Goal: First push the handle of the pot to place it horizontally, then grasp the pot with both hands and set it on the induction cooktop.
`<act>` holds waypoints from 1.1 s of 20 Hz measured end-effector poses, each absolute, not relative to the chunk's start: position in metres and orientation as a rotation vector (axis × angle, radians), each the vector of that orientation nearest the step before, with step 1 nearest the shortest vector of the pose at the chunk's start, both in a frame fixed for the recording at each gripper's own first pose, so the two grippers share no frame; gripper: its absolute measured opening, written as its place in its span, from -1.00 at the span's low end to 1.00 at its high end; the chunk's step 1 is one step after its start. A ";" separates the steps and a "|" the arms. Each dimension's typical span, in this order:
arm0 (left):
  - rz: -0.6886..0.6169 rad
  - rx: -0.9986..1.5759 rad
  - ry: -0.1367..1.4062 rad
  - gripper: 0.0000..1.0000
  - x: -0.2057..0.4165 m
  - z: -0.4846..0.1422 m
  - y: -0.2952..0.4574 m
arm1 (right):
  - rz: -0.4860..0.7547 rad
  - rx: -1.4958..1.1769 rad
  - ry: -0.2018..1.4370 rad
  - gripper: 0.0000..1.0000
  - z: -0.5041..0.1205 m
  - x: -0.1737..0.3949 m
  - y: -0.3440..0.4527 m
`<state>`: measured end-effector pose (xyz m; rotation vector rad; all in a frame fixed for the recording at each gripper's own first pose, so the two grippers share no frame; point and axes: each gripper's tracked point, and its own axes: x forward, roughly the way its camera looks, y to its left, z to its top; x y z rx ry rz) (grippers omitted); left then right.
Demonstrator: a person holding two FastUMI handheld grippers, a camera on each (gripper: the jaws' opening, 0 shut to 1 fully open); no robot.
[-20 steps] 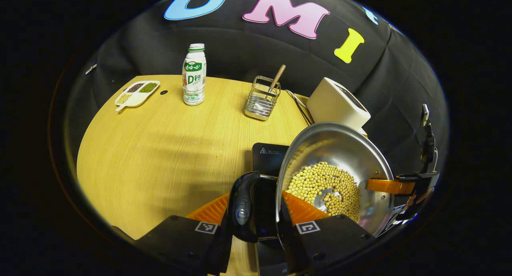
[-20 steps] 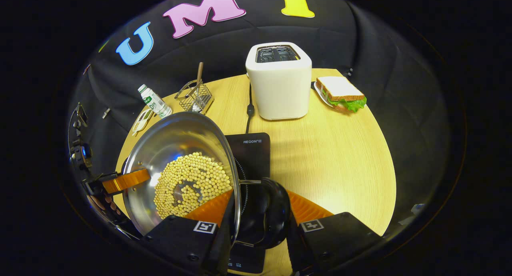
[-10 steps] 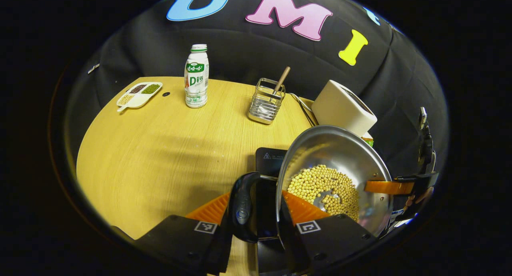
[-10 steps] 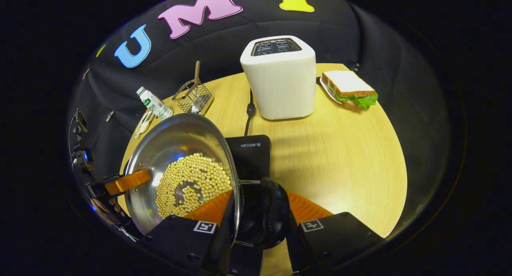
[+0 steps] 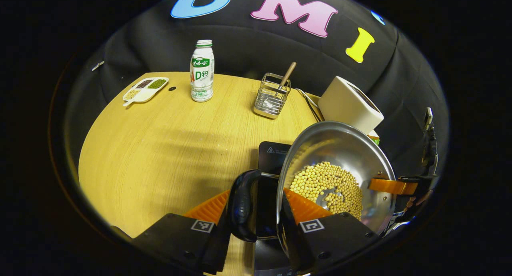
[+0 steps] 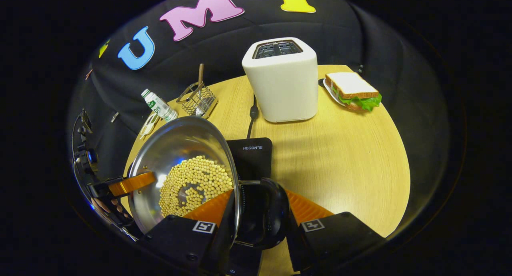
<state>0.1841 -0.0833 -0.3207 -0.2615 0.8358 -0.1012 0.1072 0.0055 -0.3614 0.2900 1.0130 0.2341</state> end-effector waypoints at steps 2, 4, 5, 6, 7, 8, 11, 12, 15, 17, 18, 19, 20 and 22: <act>-0.084 -0.269 0.852 0.27 0.179 -0.323 -0.083 | 0.222 0.302 1.007 0.37 -0.359 0.105 0.002; -0.045 -0.248 0.853 0.63 0.173 -0.320 -0.076 | 0.209 0.335 0.989 0.71 -0.350 0.103 -0.003; -0.038 -0.248 0.836 0.92 0.171 -0.315 -0.075 | 0.205 0.351 0.979 0.99 -0.346 0.100 -0.003; -0.030 -0.250 0.815 0.94 0.168 -0.306 -0.074 | 0.200 0.358 0.964 1.00 -0.340 0.096 -0.005; -0.029 -0.256 0.791 0.92 0.161 -0.298 -0.072 | 0.194 0.356 0.943 0.86 -0.332 0.092 -0.008; -0.035 -0.263 0.768 0.91 0.155 -0.288 -0.072 | 0.180 0.349 0.916 0.97 -0.324 0.089 -0.012; -0.051 -0.257 0.672 0.92 0.133 -0.247 -0.065 | 0.133 0.336 0.812 0.97 -0.289 0.076 -0.022; -0.048 -0.250 0.625 0.92 0.127 -0.231 -0.060 | 0.125 0.331 0.778 0.97 -0.275 0.070 -0.023; -0.014 -0.241 0.455 0.92 0.096 -0.174 -0.043 | 0.082 0.294 0.655 0.98 -0.225 0.050 -0.033; 0.025 -0.228 0.337 0.91 0.071 -0.135 -0.028 | 0.078 0.283 0.530 0.97 -0.179 0.039 -0.035; 0.042 -0.219 0.282 0.90 0.058 -0.118 -0.021 | 0.079 0.276 0.459 0.97 -0.155 0.034 -0.035; 0.060 -0.208 0.232 0.91 0.044 -0.102 -0.012 | 0.078 0.270 0.386 0.97 -0.132 0.028 -0.037; 0.081 -0.191 0.191 0.90 0.031 -0.089 -0.002 | 0.071 0.259 0.308 0.97 -0.109 0.021 -0.040; 0.129 -0.142 0.128 0.90 0.001 -0.064 0.017 | 0.040 0.243 0.172 0.97 -0.068 0.003 -0.048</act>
